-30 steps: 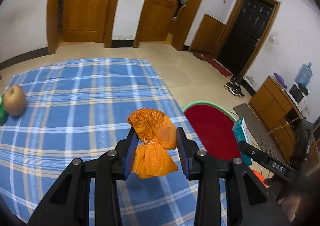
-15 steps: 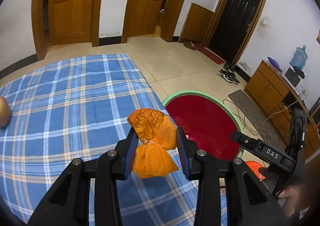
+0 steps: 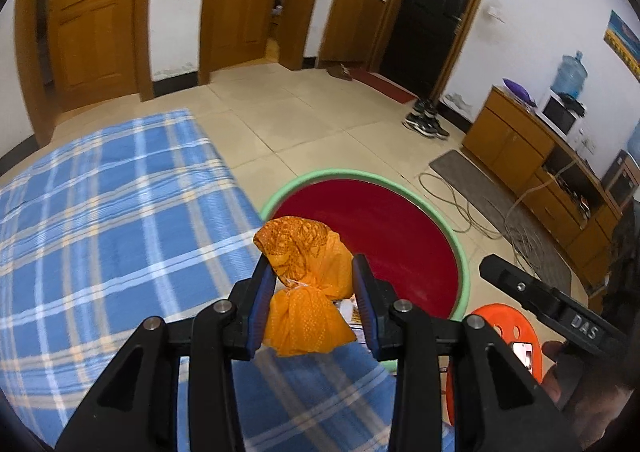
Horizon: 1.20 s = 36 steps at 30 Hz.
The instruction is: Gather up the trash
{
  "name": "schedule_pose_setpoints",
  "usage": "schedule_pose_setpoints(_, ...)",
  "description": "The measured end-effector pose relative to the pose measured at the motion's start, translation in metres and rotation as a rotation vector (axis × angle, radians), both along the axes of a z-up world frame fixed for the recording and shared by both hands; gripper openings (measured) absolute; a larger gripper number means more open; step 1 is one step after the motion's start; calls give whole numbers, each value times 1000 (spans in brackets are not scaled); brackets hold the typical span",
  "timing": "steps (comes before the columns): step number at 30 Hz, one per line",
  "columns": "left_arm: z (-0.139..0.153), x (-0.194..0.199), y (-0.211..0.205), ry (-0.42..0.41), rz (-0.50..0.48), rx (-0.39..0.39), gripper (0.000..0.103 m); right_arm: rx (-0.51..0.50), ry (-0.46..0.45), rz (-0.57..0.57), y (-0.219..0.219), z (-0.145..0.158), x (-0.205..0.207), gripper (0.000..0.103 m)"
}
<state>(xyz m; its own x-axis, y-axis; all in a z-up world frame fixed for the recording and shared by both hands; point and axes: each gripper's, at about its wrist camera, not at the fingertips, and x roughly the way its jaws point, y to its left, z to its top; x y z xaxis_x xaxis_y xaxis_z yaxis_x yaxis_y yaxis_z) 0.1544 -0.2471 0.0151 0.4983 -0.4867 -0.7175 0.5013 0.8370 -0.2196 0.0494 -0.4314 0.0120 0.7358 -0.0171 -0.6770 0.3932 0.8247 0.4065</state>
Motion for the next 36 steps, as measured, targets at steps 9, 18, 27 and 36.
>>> schedule_pose_setpoints(9,-10,18,-32,-3,-46,38,53,32,7,-20,-14,-9,-7,76)
schedule_pose_setpoints(18,-8,15,-15,23,17,38,60,32,-16,27,-4,-2,-10,76)
schedule_pose_setpoints(27,9,-13,36,-12,125,36,67,-11,-36,105,35,10,-11,76)
schedule_pose_setpoints(36,23,-45,95,-56,255,63,78,-127,-66,202,93,22,-19,82)
